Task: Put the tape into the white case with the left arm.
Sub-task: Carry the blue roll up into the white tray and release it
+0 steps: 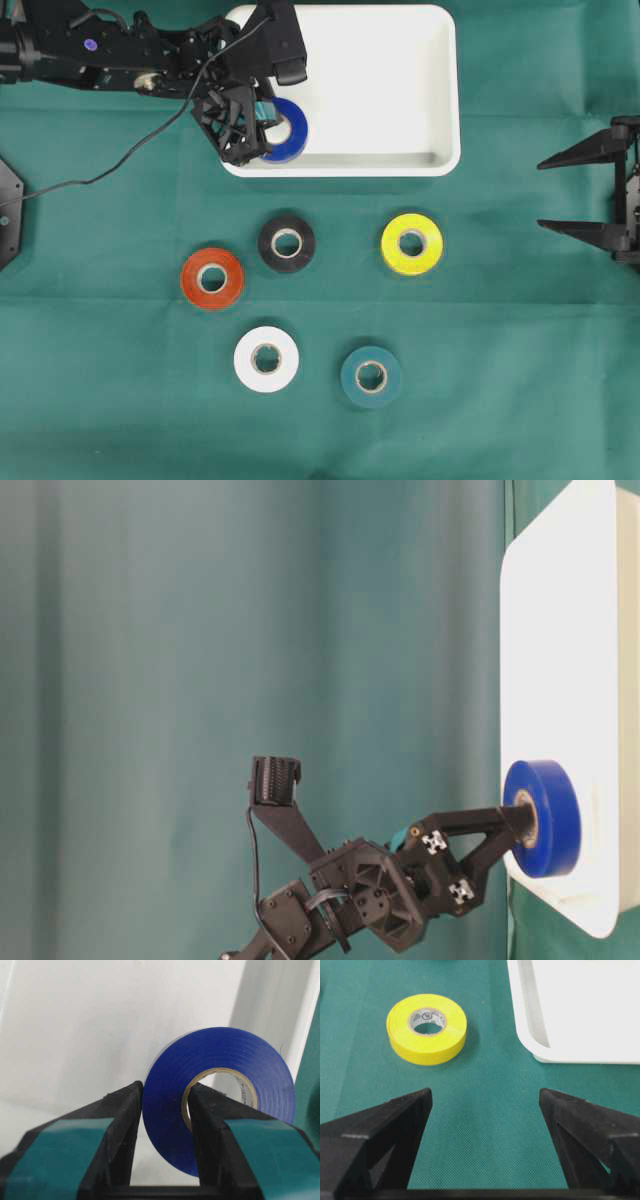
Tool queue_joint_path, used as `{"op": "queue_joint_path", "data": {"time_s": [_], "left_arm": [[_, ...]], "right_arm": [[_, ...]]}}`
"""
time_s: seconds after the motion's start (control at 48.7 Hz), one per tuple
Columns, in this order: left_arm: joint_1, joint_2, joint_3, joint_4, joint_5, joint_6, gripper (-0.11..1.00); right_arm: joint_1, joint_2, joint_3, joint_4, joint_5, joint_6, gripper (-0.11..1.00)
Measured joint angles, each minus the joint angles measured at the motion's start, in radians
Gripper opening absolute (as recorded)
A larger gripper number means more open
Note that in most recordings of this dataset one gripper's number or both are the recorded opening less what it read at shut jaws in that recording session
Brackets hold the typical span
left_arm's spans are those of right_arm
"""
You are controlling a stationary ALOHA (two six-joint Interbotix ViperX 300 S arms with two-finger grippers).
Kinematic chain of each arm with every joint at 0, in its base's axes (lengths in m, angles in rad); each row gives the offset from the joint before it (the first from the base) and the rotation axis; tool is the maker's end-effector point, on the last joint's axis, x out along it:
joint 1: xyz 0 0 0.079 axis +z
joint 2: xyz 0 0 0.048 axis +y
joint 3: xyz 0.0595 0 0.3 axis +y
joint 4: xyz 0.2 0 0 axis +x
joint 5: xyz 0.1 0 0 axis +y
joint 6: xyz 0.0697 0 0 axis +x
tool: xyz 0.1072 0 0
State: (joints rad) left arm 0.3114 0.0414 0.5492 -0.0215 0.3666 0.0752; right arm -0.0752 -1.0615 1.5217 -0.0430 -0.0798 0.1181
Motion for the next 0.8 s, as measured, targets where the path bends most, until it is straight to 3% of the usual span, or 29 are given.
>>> {"op": "queue_joint_path", "data": {"time_s": [0.062, 0.226, 0.308, 0.575, 0.801], "left_arm": [[-0.002, 0.002, 0.008, 0.000, -0.002, 0.000, 0.31], [-0.011, 0.000, 0.020, 0.000, -0.014, 0.005, 0.79], [-0.012, 0.002, 0.021, 0.000, -0.020, 0.005, 0.94], [-0.014, -0.014, 0.028, 0.000, -0.025, 0.000, 0.93], [-0.034, -0.118, 0.064, 0.000, -0.025, 0.006, 0.93]], "right_arm": [[0.000, 0.000, 0.000, 0.000, 0.000, 0.000, 0.62], [0.000, 0.000, 0.000, 0.000, 0.000, 0.000, 0.62], [0.000, 0.000, 0.000, 0.000, 0.000, -0.002, 0.62], [0.000, 0.000, 0.000, 0.000, 0.000, 0.000, 0.62], [0.000, -0.002, 0.000, 0.000, 0.000, 0.000, 0.62]]}}
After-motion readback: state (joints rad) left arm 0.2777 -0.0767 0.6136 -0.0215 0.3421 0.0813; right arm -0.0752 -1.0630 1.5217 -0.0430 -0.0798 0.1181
